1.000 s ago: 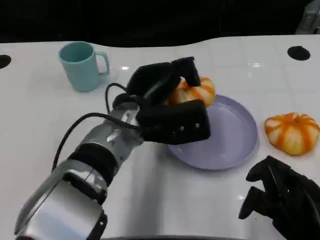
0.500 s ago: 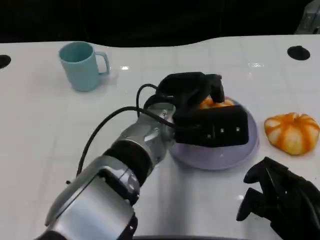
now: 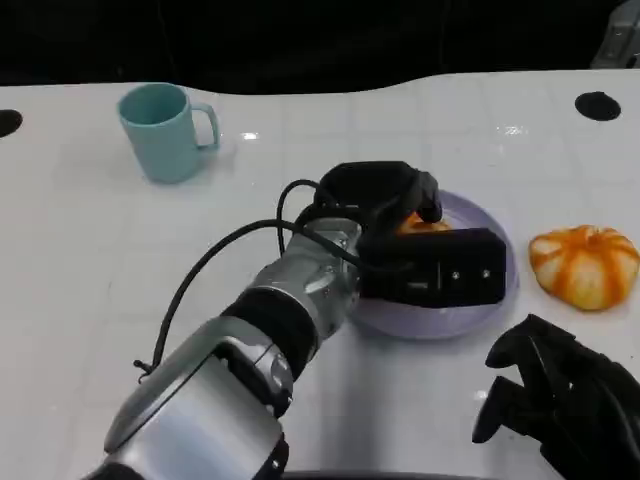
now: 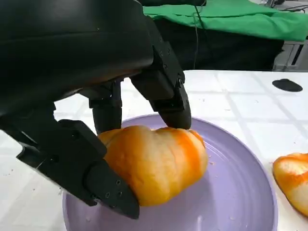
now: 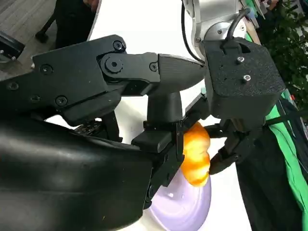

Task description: Grasp the bread from the table and place it into the plate.

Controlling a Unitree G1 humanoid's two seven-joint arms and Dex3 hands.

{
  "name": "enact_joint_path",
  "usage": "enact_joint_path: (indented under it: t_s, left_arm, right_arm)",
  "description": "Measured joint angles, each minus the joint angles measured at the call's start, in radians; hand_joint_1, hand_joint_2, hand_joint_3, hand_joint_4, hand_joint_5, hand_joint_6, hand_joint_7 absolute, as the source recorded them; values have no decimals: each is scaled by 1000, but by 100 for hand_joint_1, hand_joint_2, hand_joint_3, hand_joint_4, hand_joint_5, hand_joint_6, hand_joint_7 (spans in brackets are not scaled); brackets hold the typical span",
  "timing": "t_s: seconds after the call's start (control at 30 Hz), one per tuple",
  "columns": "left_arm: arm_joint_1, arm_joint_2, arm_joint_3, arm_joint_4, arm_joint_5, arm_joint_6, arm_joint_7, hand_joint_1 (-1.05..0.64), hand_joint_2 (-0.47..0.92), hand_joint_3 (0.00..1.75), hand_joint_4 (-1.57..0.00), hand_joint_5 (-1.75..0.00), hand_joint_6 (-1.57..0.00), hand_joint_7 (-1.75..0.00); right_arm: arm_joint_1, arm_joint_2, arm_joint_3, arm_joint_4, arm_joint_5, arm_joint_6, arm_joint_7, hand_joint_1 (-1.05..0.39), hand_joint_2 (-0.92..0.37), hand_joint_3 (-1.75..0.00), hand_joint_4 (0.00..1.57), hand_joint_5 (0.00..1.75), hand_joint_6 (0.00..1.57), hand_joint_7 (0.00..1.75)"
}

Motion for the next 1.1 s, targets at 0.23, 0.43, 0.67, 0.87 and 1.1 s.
enact_joint_path:
  t_s: [0.23,0.43,0.67,0.87,1.1]
  left_arm:
    - [0,5,4,21,-14,-9,-119,-63,92,26,-12,-23,-19,0]
    - [0,20,6,22,-22,-11,-197,-85,92,39,0,-1,-2,0]
    - [-7,47,43,21,-60,-29,-292,-94,92,44,0,0,0,0]
    - [-15,98,146,-24,-170,-97,-405,-93,92,42,-1,-1,-6,-3]
    - [25,147,279,-93,-331,-160,-538,-87,92,37,-16,-9,-15,-6]
  right_arm:
    - [0,0,0,-1,0,0,1,-42,-92,-43,63,175,52,157]
    - [0,0,-2,-1,1,0,6,-42,-92,-42,63,175,52,157]
    - [0,0,-4,-1,0,0,6,-41,-92,-43,61,175,50,159]
    - [-4,0,-4,9,-1,-5,11,-42,-92,-43,62,175,49,160]
    - [-13,0,-6,21,-1,-6,11,-42,-92,-42,62,175,49,160]
